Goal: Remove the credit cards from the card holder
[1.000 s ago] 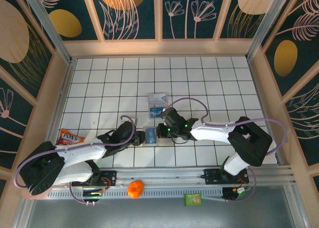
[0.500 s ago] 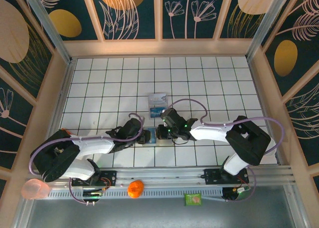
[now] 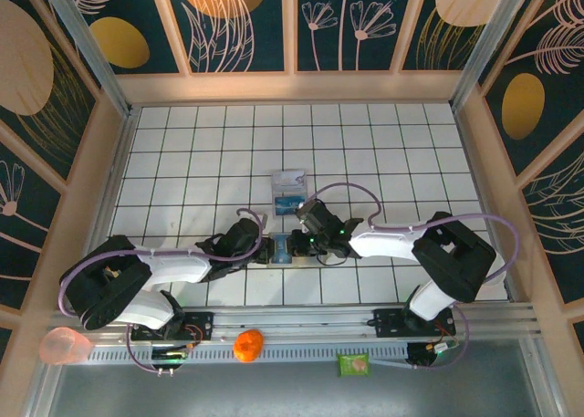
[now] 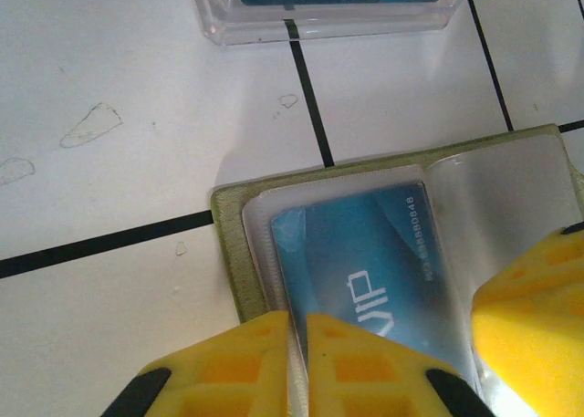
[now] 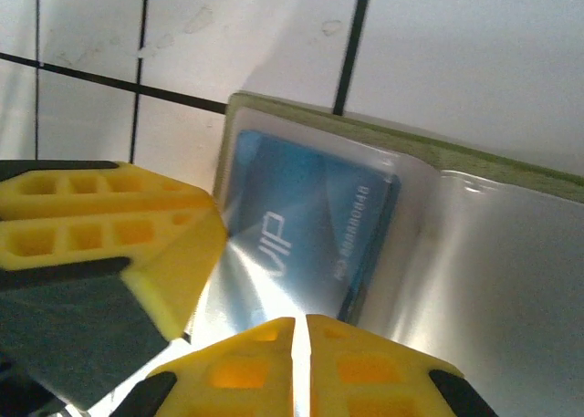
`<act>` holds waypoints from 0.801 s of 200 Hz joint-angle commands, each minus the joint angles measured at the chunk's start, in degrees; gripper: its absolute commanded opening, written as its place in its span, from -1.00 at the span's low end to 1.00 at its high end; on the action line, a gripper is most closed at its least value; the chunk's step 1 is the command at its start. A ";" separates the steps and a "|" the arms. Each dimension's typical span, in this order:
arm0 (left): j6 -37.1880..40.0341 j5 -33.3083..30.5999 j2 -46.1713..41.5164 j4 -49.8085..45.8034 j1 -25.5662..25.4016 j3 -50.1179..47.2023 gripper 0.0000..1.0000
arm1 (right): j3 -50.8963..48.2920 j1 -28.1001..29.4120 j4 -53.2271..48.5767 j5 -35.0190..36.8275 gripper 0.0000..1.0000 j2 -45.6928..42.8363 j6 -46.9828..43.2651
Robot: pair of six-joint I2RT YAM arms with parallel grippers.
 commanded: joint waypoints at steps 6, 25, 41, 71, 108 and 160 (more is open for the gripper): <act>-0.78 1.43 0.62 -1.44 -0.36 -1.74 -0.87 | -1.44 -1.24 2.50 -3.26 -0.74 -0.54 0.92; -0.92 1.33 0.60 -1.43 -0.36 -1.74 -0.95 | -1.72 -1.62 2.86 -3.73 -0.73 -0.02 1.79; -1.05 1.05 0.60 -2.06 -0.35 -1.66 -0.89 | -1.84 -1.88 2.24 -2.93 -0.73 -0.38 2.27; -1.03 0.84 -4.09 -2.68 -0.40 -2.61 -0.36 | -2.11 -1.99 1.82 -2.22 -0.69 -2.56 1.94; 0.75 0.01 -5.92 -5.50 -2.03 0.05 -0.20 | -2.32 -2.67 0.69 -0.81 -0.69 -4.88 1.51; 1.31 -2.28 0.30 -7.12 -4.05 3.28 -0.09 | -3.66 -3.02 0.02 -0.80 -0.67 -6.94 1.35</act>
